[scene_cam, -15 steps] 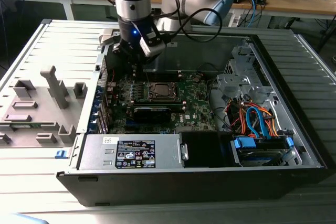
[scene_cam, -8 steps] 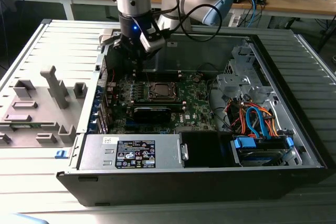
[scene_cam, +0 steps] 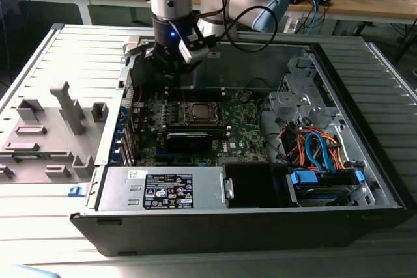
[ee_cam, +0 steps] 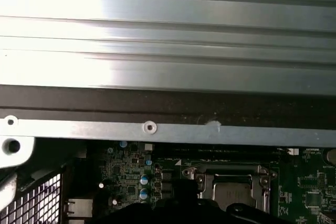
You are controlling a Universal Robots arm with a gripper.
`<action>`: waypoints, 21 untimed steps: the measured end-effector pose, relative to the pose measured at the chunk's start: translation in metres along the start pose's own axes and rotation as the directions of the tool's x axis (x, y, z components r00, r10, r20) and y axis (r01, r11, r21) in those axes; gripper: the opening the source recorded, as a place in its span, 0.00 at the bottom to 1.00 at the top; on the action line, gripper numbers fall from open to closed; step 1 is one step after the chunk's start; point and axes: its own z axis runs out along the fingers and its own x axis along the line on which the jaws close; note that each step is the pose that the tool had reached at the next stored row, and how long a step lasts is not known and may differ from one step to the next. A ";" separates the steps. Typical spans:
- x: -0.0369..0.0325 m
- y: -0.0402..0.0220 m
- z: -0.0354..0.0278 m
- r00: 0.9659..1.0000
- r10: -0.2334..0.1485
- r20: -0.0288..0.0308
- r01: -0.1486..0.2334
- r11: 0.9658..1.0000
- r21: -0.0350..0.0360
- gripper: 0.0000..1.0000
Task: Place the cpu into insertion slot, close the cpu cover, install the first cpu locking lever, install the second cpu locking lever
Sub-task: 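Install the first cpu locking lever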
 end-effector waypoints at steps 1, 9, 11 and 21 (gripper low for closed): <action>-0.0031 -0.0001 0.0001 1.000 0.000 -0.002 0.000 1.000 0.000 0.11; -0.0129 -0.0005 0.0005 1.000 0.000 -0.006 0.000 1.000 0.000 0.11; -0.0130 -0.0005 0.0006 1.000 0.000 -0.006 0.000 1.000 0.000 0.11; -0.0128 -0.0006 0.0096 1.000 0.014 -0.006 -0.014 1.000 0.000 0.11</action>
